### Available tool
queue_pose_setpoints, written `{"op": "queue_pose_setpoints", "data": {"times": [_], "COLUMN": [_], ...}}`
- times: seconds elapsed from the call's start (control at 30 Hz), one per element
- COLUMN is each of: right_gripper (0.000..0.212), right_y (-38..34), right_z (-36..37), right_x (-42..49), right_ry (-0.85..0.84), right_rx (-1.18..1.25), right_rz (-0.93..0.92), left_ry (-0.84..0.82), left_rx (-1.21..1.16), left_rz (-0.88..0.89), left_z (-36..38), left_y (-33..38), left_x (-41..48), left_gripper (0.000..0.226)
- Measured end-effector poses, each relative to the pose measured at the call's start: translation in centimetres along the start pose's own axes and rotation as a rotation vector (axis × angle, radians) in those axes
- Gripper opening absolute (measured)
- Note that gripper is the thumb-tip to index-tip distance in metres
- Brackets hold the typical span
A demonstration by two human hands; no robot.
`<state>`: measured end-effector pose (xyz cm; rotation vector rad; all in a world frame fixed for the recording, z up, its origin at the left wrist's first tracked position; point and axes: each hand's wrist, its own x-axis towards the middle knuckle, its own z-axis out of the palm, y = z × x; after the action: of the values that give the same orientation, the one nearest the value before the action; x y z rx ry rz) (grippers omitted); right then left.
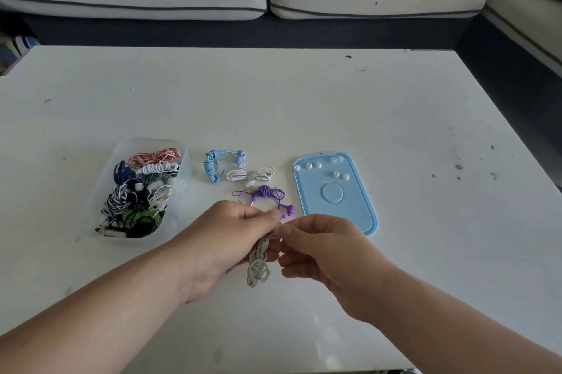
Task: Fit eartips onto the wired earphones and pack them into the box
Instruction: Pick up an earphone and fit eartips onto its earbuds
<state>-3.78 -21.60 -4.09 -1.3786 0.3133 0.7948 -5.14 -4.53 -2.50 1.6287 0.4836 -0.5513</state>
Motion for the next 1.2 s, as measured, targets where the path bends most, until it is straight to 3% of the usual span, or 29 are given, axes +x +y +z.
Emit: {"op": "queue_pose_setpoints", "data": {"times": [0.17,0.37,0.63,0.9,1.03,1.2], "right_gripper": [0.017,0.011,0.027,0.027,0.026,0.02], "right_y": [0.5,0.6,0.3,-0.3,-0.7,-0.8], "right_z": [-0.2,-0.7,-0.6,1.2,4.1,9.4], "right_x": [0.0,-0.1,-0.3,0.8,1.2,1.9], "right_ry": [0.017,0.023,0.04,-0.005,-0.046,-0.074], "right_rx": [-0.036,-0.051,-0.109,-0.324,-0.333,-0.269], "right_rz": [-0.002,-0.003,0.049,0.093,0.077,0.02], "left_ry": [0.014,-0.007,0.018,0.051,0.155,0.416], "left_rx": [0.068,0.081,0.175,0.18,0.161,0.219], "left_rz": [0.011,0.018,0.049,0.083,0.128,0.3], "left_z": [-0.3,0.0,0.4,-1.3,-4.0,-8.9], "left_y": [-0.3,-0.3,-0.7,-0.4,0.1,1.4], "left_x": [0.1,0.1,0.2,-0.8,-1.3,-2.5], "left_gripper": [0.008,0.009,0.018,0.01,0.011,0.003]}}
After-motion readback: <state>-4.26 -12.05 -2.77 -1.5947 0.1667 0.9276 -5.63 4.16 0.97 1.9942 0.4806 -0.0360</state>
